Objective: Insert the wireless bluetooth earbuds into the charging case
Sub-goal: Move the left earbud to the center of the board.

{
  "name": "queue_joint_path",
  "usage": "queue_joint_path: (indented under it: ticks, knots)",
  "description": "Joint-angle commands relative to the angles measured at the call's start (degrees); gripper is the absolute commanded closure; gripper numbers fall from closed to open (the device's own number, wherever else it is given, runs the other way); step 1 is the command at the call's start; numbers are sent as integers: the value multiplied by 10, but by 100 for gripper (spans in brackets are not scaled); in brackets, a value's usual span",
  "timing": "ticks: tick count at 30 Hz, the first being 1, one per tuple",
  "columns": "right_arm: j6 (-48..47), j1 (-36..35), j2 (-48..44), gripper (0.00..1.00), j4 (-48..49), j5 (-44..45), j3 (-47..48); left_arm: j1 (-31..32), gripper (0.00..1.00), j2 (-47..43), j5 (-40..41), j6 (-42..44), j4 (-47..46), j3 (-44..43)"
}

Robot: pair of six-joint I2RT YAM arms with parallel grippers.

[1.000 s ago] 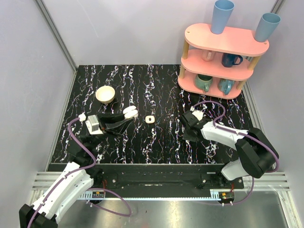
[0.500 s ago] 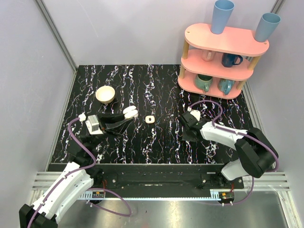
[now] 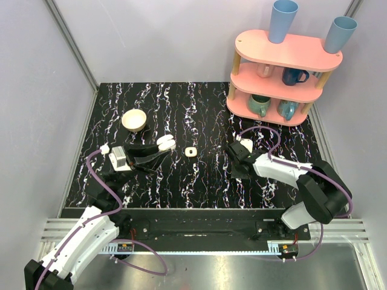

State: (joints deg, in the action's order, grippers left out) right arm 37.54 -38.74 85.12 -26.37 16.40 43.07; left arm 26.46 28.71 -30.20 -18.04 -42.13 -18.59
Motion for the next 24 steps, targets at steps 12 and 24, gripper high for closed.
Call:
queue_joint_path:
  ticks: [12, 24]
  knots:
    - [-48, -11, 1, 58, 5, -33, 2, 3, 100, 3, 0, -6, -25, -7]
    - [-34, -12, 17, 62, -15, -28, 7, 2, 100, 2, -3, -7, -25, -7]
